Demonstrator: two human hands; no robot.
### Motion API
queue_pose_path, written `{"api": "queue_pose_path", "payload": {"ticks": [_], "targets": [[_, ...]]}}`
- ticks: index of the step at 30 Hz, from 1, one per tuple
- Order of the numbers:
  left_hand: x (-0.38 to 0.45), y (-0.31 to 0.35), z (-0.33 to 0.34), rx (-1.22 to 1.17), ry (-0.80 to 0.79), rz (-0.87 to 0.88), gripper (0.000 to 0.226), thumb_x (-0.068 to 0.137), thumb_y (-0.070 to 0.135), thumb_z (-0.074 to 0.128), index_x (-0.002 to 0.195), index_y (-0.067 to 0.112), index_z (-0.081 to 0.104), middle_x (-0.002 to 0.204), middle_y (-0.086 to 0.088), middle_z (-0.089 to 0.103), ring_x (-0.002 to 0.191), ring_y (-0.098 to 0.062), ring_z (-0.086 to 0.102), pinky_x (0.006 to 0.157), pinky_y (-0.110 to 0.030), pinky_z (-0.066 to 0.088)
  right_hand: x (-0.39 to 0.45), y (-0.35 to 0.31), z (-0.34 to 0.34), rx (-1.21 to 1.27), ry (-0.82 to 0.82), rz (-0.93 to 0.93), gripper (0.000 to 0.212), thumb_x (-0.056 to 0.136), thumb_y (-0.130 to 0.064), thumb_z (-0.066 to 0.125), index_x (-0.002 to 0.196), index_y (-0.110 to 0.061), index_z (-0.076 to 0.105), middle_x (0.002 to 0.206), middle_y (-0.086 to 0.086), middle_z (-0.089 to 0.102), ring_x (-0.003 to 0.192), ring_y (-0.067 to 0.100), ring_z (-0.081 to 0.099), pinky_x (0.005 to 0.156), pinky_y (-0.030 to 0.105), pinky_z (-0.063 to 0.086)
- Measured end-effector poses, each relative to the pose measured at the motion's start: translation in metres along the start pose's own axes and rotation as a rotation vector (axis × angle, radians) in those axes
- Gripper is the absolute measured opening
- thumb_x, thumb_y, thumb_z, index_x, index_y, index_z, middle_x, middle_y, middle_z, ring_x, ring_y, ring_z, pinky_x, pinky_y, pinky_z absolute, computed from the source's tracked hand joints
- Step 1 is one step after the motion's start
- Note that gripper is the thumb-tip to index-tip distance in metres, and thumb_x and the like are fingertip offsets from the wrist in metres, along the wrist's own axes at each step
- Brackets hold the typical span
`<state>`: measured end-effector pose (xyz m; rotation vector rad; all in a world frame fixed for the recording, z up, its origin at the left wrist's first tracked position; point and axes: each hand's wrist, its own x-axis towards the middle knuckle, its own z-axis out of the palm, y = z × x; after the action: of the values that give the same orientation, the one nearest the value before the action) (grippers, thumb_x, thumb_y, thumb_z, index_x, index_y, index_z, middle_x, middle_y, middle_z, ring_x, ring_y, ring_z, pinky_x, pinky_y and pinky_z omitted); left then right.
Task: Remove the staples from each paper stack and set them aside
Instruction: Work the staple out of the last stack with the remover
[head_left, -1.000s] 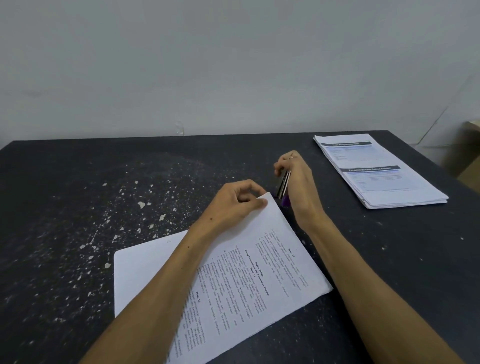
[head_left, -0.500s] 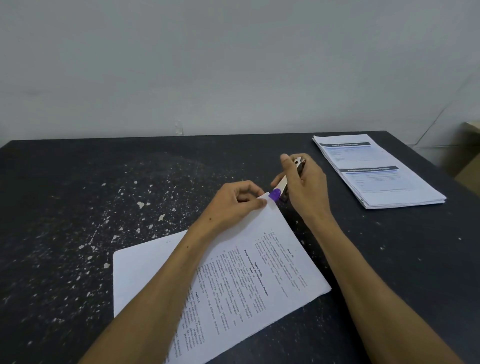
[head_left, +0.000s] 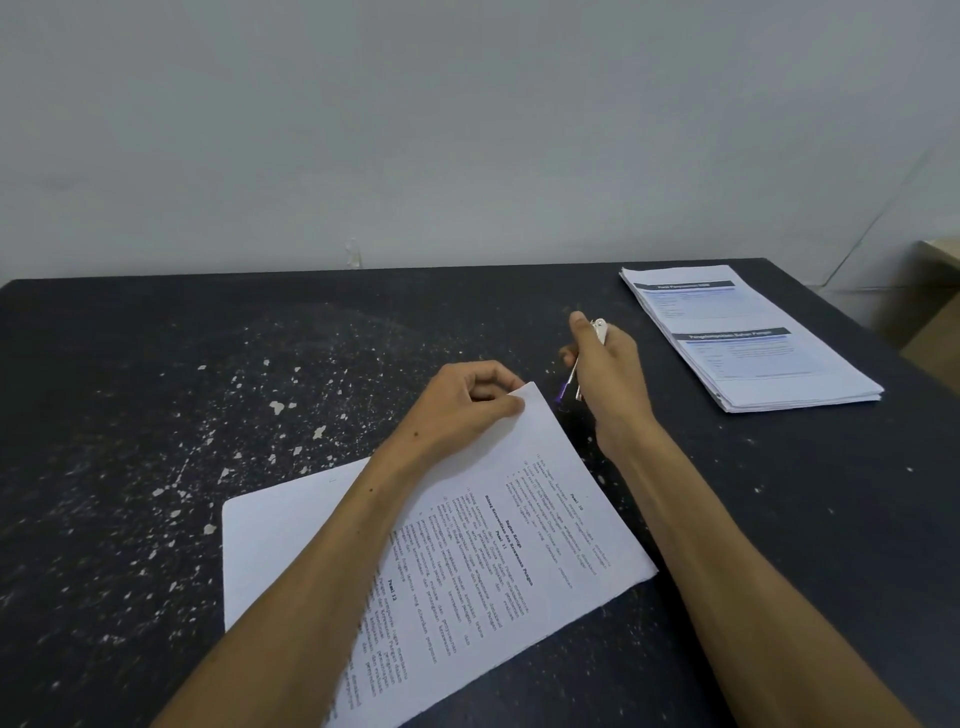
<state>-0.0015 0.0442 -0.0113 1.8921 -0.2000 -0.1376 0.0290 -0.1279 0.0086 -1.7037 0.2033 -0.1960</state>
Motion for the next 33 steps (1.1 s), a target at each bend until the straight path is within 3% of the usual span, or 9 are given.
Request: {"api": "queue_pose_path", "payload": {"ticks": [5, 7, 10, 16, 19, 21, 24, 28, 33], "targets": [[0.001, 0.0, 0.0, -0.003, 0.002, -0.01, 0.006, 0.097, 0.016, 0.07, 0.102, 0.017, 0.073, 0.092, 0.0, 0.081, 0.085, -0.018, 0.078, 0.082, -0.037, 0.063, 0.005, -0.005, -0.008, 0.013, -0.106, 0.133, 0.028, 0.105, -0.031, 0.039, 0.117, -0.015, 0.057, 0.096, 0.001, 0.075, 0.078, 0.019, 0.065, 0.079, 0.038, 0.051], [0.001, -0.001, 0.0, -0.002, 0.004, -0.014, 0.007, 0.096, 0.016, 0.07, 0.101, 0.018, 0.074, 0.091, -0.001, 0.081, 0.086, -0.02, 0.078, 0.083, -0.038, 0.062, 0.006, -0.002, -0.011, -0.067, -0.171, 0.068, 0.024, 0.107, -0.03, 0.04, 0.115, -0.015, 0.058, 0.094, 0.001, 0.079, 0.082, 0.019, 0.072, 0.086, 0.039, 0.056], [0.001, 0.0, 0.0, 0.002, 0.003, -0.03, 0.007, 0.096, 0.017, 0.07, 0.102, 0.019, 0.075, 0.091, 0.0, 0.081, 0.085, -0.019, 0.078, 0.082, -0.039, 0.062, 0.006, 0.003, -0.013, -0.153, -0.206, -0.08, 0.03, 0.109, -0.034, 0.047, 0.109, -0.008, 0.063, 0.088, 0.0, 0.08, 0.074, 0.013, 0.075, 0.079, 0.031, 0.058], [0.004, 0.001, 0.003, 0.035, 0.05, -0.093, 0.009, 0.094, 0.021, 0.074, 0.103, 0.022, 0.074, 0.085, 0.007, 0.08, 0.075, -0.009, 0.076, 0.065, -0.024, 0.056, 0.008, 0.008, -0.013, -0.276, -0.067, -0.318, 0.041, 0.106, -0.046, 0.05, 0.097, -0.01, 0.067, 0.078, -0.001, 0.075, 0.065, 0.012, 0.07, 0.064, 0.022, 0.056], [0.004, 0.002, 0.002, 0.034, 0.049, -0.088, 0.013, 0.093, 0.023, 0.075, 0.106, 0.022, 0.073, 0.085, 0.007, 0.08, 0.074, -0.007, 0.075, 0.066, -0.024, 0.054, 0.005, 0.012, -0.008, -0.304, -0.053, -0.364, 0.042, 0.108, -0.045, 0.046, 0.097, -0.009, 0.065, 0.076, 0.003, 0.069, 0.067, 0.015, 0.066, 0.061, 0.019, 0.05], [0.003, 0.002, 0.002, 0.029, 0.042, -0.073, 0.014, 0.093, 0.024, 0.076, 0.107, 0.021, 0.072, 0.086, 0.005, 0.08, 0.076, -0.008, 0.076, 0.071, -0.026, 0.055, 0.004, 0.016, -0.004, -0.325, -0.069, -0.392, 0.041, 0.109, -0.045, 0.042, 0.097, -0.011, 0.061, 0.076, 0.003, 0.067, 0.068, 0.017, 0.065, 0.062, 0.024, 0.051], [0.001, 0.003, 0.001, 0.011, 0.02, -0.072, 0.016, 0.093, 0.022, 0.075, 0.109, 0.02, 0.072, 0.088, 0.002, 0.081, 0.081, -0.013, 0.077, 0.073, -0.03, 0.058, 0.003, 0.018, 0.002, -0.353, -0.085, -0.39, 0.034, 0.11, -0.043, 0.038, 0.101, -0.016, 0.056, 0.074, -0.004, 0.062, 0.063, 0.006, 0.06, 0.058, 0.017, 0.046], [-0.001, 0.003, -0.004, 0.006, -0.021, -0.063, 0.017, 0.095, 0.021, 0.073, 0.111, 0.016, 0.073, 0.092, 0.0, 0.081, 0.083, -0.016, 0.079, 0.077, -0.034, 0.063, 0.003, 0.02, 0.008, -0.299, -0.108, -0.37, 0.028, 0.111, -0.041, 0.035, 0.109, -0.02, 0.053, 0.086, 0.002, 0.068, 0.076, 0.013, 0.068, 0.066, 0.023, 0.054], [-0.001, 0.004, -0.007, -0.001, -0.045, -0.042, 0.015, 0.096, 0.018, 0.073, 0.11, 0.014, 0.074, 0.092, -0.002, 0.081, 0.085, -0.018, 0.079, 0.08, -0.036, 0.064, 0.006, 0.024, 0.011, -0.281, -0.113, -0.374, 0.029, 0.111, -0.04, 0.034, 0.113, -0.017, 0.052, 0.088, 0.003, 0.068, 0.074, 0.014, 0.066, 0.059, 0.015, 0.05]]}}
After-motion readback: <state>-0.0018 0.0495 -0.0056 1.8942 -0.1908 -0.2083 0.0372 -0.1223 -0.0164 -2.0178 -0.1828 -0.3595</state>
